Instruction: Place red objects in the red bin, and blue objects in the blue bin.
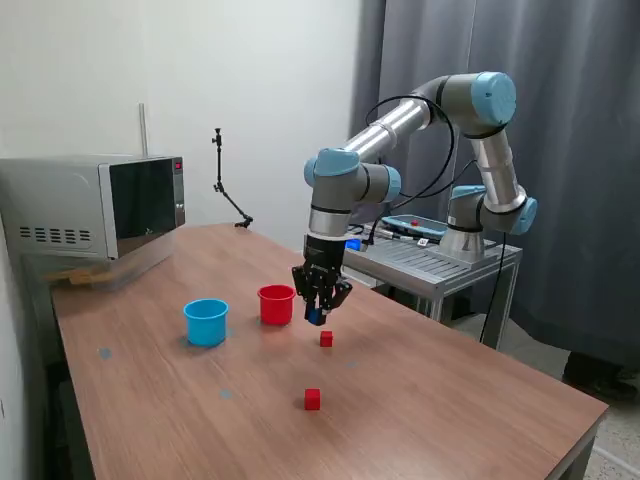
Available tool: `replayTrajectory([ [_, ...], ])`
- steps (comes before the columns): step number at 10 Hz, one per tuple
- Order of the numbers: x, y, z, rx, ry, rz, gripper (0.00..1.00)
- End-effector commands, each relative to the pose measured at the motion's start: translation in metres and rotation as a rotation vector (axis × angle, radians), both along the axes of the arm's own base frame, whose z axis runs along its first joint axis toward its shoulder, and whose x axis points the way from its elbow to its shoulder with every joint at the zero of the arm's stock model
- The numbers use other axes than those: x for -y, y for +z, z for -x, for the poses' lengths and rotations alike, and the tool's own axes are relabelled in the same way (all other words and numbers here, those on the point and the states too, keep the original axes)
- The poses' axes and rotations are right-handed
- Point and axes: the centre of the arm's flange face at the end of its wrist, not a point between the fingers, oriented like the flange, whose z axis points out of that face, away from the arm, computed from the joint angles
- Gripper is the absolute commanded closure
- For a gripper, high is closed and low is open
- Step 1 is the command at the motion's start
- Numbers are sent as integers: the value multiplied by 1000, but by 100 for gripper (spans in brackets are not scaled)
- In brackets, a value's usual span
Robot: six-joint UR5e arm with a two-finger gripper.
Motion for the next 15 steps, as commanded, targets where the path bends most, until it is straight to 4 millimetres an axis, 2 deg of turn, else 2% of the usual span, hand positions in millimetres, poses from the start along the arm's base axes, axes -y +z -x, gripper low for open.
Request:
replayTrajectory([
  [1,-29,11,9,-22,-44,-7,100],
  [8,-111,46,35,-98,-146,-51,100],
  [10,-117,45,42,-106,-151,-52,100],
  [12,-135,35,53,-106,-172,-59,100],
  [14,-141,22,62,-105,-177,-59,100],
  [15,-151,19,66,-104,-187,-60,100],
])
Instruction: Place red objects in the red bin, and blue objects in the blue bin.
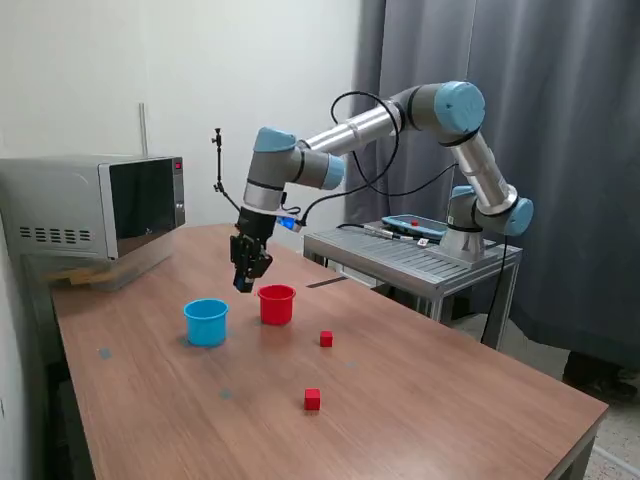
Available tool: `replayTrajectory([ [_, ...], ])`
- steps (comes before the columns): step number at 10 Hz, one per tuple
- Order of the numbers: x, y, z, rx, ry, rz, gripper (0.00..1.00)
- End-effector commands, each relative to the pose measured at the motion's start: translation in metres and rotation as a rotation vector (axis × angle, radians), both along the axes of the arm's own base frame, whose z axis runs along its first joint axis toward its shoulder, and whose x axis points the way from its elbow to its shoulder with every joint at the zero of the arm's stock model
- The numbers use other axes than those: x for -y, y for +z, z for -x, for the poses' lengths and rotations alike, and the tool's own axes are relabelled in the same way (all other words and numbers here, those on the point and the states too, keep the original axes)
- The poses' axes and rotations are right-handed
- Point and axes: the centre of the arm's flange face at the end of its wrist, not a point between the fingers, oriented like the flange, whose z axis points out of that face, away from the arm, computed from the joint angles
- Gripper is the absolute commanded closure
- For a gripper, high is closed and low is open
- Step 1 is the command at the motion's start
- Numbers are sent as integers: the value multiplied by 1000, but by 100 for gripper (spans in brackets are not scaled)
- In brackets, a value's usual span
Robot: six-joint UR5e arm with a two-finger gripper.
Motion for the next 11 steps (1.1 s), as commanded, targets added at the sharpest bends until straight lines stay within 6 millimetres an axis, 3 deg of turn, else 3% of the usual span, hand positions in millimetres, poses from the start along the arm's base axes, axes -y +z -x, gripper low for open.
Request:
replayTrajectory([
  [1,-14,-7,11,-9,-13,-2,100],
  [4,-37,-8,19,-22,-39,-7,100],
  [11,-44,-30,35,-23,-42,-9,100],
])
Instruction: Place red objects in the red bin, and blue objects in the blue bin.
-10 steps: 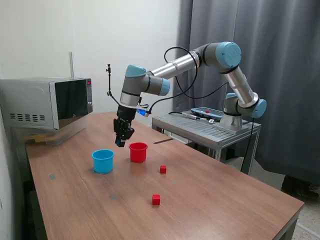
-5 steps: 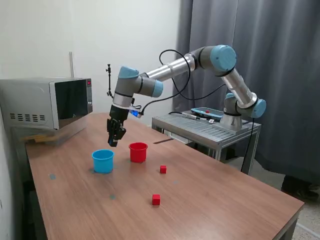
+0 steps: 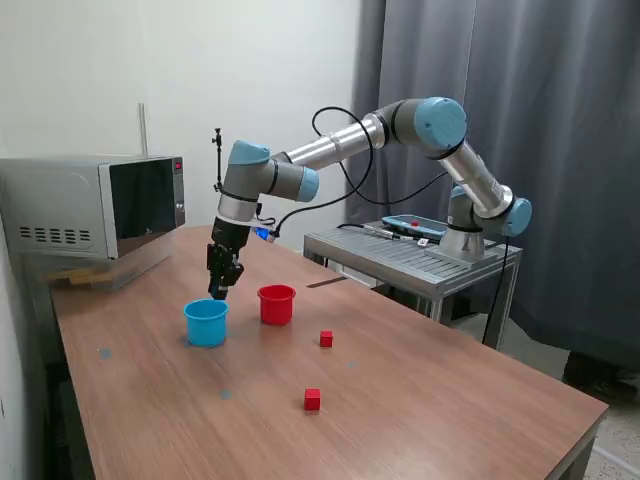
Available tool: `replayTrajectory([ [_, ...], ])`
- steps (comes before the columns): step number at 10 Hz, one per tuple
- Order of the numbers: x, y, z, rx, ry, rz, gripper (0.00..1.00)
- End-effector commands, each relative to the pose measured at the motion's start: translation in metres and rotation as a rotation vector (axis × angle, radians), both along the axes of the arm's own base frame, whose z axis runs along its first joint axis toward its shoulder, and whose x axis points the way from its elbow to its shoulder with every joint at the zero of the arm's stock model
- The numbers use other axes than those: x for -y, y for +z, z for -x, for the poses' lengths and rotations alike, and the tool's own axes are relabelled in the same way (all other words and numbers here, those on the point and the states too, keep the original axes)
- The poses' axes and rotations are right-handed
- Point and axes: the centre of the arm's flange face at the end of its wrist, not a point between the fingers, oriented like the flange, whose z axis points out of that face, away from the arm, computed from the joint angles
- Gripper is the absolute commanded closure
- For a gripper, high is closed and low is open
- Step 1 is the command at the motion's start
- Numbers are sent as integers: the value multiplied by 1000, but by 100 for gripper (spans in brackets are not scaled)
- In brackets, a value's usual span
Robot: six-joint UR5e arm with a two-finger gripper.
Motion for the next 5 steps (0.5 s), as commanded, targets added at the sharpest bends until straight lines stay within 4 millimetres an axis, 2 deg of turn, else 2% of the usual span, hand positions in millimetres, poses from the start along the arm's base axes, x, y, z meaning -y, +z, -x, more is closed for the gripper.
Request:
replayTrajectory([
  [1,-3,-10,5,2,-2,0,100],
  [3,-14,-10,7,-5,-17,0,100],
  [5,-15,-9,7,-6,-19,-1,100],
])
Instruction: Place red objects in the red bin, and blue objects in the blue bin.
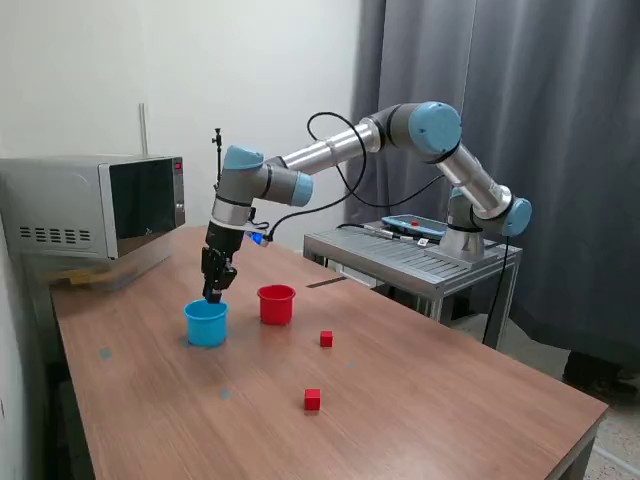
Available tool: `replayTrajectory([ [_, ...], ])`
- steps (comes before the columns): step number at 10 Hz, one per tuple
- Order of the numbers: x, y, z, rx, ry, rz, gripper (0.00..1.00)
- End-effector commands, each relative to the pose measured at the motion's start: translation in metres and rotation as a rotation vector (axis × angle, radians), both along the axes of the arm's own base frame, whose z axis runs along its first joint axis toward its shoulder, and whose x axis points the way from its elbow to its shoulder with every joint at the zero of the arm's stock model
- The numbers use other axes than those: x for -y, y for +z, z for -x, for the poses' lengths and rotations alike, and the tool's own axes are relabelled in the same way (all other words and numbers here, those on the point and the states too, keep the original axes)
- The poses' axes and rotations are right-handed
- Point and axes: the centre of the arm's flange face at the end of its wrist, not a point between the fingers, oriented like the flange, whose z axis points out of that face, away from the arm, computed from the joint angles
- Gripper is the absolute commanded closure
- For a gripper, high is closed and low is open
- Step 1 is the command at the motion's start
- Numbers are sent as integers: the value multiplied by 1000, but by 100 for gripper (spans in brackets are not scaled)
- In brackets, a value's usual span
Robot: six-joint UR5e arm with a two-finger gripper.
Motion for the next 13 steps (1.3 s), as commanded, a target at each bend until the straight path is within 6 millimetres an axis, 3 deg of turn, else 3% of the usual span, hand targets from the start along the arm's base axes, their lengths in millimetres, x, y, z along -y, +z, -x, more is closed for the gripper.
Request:
replayTrajectory([
  [1,-2,-1,0,0,-3,0,100],
  [2,-2,-1,0,1,-3,0,0],
  [8,1,3,-1,-3,-9,2,0],
  [9,12,17,-2,-17,-10,2,0],
  [10,19,45,-5,-45,-9,-3,0],
  [11,45,63,-13,-42,19,-3,0],
  [12,72,65,-21,-25,49,0,0],
  [13,117,62,-31,-7,100,4,0],
])
